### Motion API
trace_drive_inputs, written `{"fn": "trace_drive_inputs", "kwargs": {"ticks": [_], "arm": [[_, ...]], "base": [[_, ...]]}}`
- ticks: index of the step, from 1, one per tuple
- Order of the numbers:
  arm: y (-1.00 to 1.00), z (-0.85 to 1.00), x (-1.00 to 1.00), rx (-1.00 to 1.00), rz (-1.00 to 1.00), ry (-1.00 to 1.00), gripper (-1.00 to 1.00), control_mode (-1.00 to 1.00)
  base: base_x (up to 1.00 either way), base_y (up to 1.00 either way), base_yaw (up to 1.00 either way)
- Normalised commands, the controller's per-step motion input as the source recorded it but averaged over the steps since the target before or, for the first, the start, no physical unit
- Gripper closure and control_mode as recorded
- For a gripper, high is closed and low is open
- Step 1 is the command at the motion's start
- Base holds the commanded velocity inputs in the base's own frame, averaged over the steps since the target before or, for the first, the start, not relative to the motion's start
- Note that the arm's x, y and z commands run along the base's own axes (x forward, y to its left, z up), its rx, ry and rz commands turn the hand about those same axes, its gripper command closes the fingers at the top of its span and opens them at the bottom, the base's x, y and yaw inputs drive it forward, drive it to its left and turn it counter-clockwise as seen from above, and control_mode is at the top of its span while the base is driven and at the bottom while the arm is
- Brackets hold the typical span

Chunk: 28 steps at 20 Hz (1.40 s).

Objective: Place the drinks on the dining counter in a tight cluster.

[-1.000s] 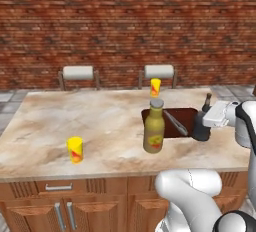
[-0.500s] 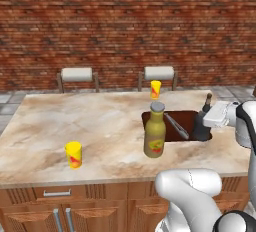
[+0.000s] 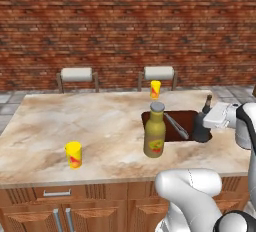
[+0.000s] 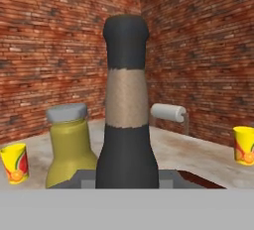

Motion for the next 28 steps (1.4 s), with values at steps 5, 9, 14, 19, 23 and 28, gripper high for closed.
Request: {"fn": "trace_drive_inputs", "kwargs": {"ticks": [5, 9, 14, 19, 23, 28], "arm": [[0.04, -0.34, 0.0, 0.01, 0.0, 0.0, 1.0, -1.0], [0.04, -0.39, 0.05, 0.0, 0.0, 0.0, 1.0, -1.0], [0.09, -0.4, 0.3, -0.09, 0.0, 0.0, 1.0, -1.0], [0.08, -0.35, 0.25, -0.01, 0.02, 0.01, 1.0, -1.0], [0.02, -0.31, 0.05, 0.0, 0.08, 0.0, 1.0, -1.0], [0.08, -0.34, 0.14, -0.01, 0.05, 0.0, 1.0, -1.0]], "base": [[0.0, 0.0, 0.0], [0.0, 0.0, 0.0], [0.0, 0.0, 0.0], [0.0, 0.0, 0.0], [0.0, 0.0, 0.0], [0.0, 0.0, 0.0]]}}
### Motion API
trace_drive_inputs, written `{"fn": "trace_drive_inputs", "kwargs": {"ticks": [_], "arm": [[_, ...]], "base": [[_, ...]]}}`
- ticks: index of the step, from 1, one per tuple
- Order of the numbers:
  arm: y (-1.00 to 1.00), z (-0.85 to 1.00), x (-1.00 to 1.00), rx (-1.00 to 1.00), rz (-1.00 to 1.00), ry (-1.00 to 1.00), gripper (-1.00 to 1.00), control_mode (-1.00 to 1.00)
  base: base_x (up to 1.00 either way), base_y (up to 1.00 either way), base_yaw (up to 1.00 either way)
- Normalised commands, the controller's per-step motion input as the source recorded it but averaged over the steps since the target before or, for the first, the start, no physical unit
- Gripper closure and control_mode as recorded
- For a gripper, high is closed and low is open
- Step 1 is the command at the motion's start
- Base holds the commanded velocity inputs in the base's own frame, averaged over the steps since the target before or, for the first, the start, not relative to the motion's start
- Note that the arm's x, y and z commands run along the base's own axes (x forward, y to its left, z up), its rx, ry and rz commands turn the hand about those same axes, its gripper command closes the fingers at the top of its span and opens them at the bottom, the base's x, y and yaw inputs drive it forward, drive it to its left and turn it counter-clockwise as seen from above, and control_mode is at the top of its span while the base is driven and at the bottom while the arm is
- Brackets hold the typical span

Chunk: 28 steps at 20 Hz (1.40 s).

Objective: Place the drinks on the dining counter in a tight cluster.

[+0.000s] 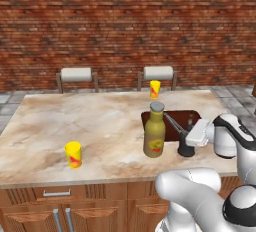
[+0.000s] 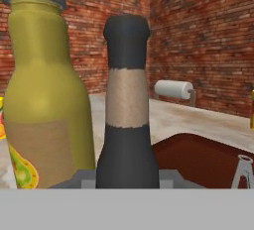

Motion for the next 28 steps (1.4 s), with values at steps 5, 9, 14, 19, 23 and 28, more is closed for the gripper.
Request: {"fn": "trace_drive_inputs", "kwargs": {"ticks": [5, 9, 14, 19, 23, 28], "arm": [[0.14, -0.23, 0.17, 0.0, 0.01, 0.0, 1.0, -1.0], [0.11, -0.21, 0.19, 0.0, 0.0, 0.0, 1.0, -1.0], [0.24, -0.2, -0.01, 0.0, 0.0, -0.02, 1.0, -1.0], [0.24, -0.12, -0.09, 0.0, 0.0, -0.07, 1.0, -1.0], [0.13, -0.04, -0.21, 0.0, 0.0, -0.09, 1.0, -1.0], [0.12, -0.01, -0.07, 0.0, 0.0, -0.05, 1.0, -1.0]], "base": [[0.0, 0.0, 0.0], [0.0, 0.0, 0.0], [0.0, 0.0, 0.0], [0.0, 0.0, 0.0], [0.0, 0.0, 0.0], [0.0, 0.0, 0.0]]}}
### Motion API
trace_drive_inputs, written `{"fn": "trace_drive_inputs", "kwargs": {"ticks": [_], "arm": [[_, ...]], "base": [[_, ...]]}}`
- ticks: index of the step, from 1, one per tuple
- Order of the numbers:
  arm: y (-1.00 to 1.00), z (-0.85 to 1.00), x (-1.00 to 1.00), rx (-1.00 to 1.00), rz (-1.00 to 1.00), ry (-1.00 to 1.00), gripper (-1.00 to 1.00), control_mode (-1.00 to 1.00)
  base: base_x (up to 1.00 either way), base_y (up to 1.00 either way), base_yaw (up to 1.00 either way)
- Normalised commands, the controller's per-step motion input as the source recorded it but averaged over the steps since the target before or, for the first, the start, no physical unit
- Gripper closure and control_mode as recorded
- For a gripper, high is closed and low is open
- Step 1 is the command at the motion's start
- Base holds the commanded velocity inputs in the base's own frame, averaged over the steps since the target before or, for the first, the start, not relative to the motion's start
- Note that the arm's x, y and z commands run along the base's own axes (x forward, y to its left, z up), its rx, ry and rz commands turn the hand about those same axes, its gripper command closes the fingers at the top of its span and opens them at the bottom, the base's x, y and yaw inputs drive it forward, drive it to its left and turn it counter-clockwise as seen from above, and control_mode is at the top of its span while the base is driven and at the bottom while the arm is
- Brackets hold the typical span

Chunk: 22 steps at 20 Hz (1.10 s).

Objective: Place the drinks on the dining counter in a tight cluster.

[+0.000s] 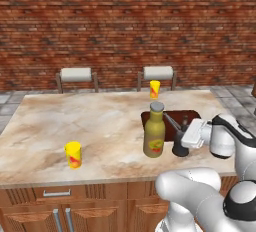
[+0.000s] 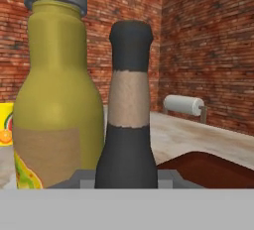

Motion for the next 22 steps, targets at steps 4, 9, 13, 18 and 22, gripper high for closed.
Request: {"fn": "trace_drive_inputs", "kwargs": {"ticks": [4, 9, 13, 18, 22], "arm": [[0.15, -0.02, 0.07, 0.0, 0.0, 0.0, 1.0, -1.0], [0.05, -0.02, 0.07, 0.0, 0.0, 0.0, 1.0, -1.0], [0.0, 0.0, 0.02, 0.0, 0.0, -0.01, 1.0, -1.0], [0.0, 0.0, 0.0, 0.0, 0.0, -0.02, 1.0, -1.0], [0.0, -0.06, 0.0, 0.0, 0.0, 0.0, 1.0, -1.0]], "base": [[0.0, 0.0, 0.0], [0.0, 0.0, 0.0], [0.0, 0.0, 0.0], [0.0, 0.0, 0.0], [0.0, 0.0, 0.0]]}}
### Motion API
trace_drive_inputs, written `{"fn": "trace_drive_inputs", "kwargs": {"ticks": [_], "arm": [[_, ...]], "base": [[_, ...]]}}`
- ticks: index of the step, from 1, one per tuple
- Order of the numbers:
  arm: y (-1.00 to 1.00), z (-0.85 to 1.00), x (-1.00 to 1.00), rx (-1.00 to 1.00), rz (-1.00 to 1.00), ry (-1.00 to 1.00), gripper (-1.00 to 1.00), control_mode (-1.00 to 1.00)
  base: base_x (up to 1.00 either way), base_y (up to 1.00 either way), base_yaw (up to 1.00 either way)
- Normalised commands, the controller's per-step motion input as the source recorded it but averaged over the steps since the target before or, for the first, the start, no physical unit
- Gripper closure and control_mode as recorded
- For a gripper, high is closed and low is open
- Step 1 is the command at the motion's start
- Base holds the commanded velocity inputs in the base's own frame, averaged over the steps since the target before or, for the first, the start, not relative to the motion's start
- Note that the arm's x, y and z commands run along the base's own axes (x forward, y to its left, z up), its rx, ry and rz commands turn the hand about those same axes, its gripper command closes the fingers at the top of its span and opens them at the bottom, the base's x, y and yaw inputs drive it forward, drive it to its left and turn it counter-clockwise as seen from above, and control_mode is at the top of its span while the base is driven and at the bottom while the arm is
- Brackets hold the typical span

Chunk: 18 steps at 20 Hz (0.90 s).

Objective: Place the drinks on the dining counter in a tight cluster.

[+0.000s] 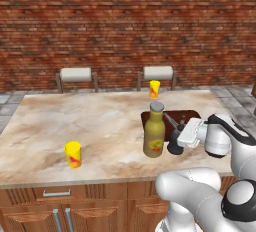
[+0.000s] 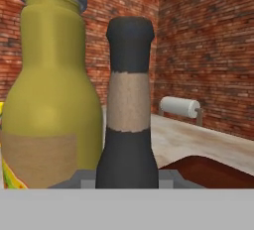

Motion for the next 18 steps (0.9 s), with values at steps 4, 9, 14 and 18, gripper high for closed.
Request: {"fn": "trace_drive_inputs", "kwargs": {"ticks": [4, 9, 14, 18], "arm": [[0.02, -0.07, 0.01, 0.0, 0.0, 0.0, 1.0, -1.0], [0.02, -0.16, 0.0, 0.0, 0.0, 0.0, 1.0, -1.0], [0.09, -0.23, 0.0, -0.04, 0.0, 0.03, -1.0, -1.0], [0.0, 0.0, 0.0, 0.0, 0.0, 0.02, -1.0, -1.0]], "base": [[0.0, 0.0, 0.0], [0.0, 0.0, 0.0], [0.0, 0.0, 0.0], [0.0, 0.0, 0.0]]}}
